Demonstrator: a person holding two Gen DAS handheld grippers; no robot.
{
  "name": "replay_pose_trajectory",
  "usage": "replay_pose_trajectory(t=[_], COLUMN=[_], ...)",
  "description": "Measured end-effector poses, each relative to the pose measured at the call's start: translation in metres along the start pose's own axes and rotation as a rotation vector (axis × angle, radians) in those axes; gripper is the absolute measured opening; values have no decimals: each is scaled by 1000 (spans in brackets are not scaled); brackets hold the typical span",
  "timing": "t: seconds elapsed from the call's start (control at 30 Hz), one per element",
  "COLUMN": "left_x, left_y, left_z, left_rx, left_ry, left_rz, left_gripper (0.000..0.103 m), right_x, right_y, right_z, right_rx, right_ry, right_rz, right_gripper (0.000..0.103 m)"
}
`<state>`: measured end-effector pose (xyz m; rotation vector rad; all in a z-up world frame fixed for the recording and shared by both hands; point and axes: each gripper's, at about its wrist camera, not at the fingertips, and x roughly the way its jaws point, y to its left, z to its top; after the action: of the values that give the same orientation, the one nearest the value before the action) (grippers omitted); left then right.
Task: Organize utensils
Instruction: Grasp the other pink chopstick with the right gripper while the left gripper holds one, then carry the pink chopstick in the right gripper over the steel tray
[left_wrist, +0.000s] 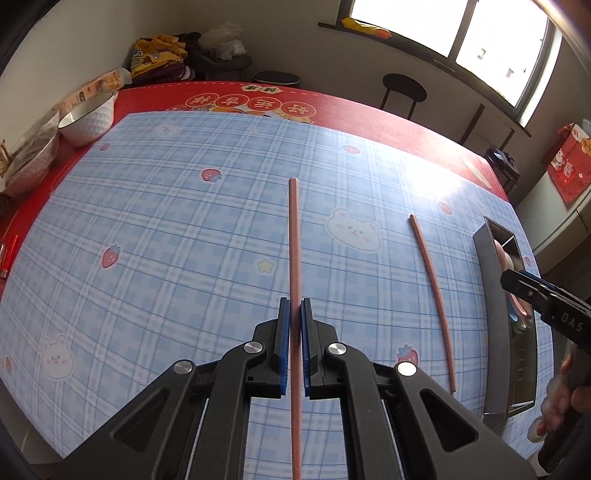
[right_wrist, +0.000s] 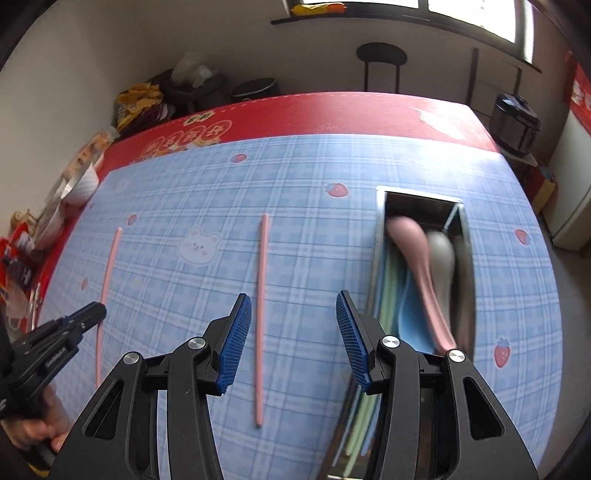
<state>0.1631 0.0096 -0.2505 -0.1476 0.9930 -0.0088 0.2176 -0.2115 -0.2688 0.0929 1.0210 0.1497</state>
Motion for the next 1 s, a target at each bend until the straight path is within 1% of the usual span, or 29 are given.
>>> replay_pose_trajectory(t=[0.07,0.2,0.43,0.63,0.77,0.8,0.83,0.9,1.0], left_x=[-6,-13,-19,-21,-21,-21,-21,-21,-21], left_y=[13,38,69,83,87,88,89,90,89], left_z=[-1,-3,-7,-9,-10,-11,-10,-11,-11], left_rx=[-19,-52,-92,-102,-102,-102,-102,-103,-103], left_ry=[-7,-15,-14,-12,-7,-7,-6,-6,-5], left_rz=[5,17,27,32,30,29,28,25,22], left_gripper=[6,6,6,6,6,6,6,6,6], right_x=[17,46,75,86,87,88,89,88,88], right_y=[16,38,48,49,52,54,56,58,65], right_z=[4,6,1,-1,-2,-1,0,0,-1], right_rx=[-36,-78,-55,-37,-30,-30,-31,-44,-64], right_ry=[34,95,166,190,180,178,175,177,186], right_rz=[-5,-45,-87,-103,-117,-121,-121,-122,-124], right_gripper=[47,47,46,46,46,45,41,37,23])
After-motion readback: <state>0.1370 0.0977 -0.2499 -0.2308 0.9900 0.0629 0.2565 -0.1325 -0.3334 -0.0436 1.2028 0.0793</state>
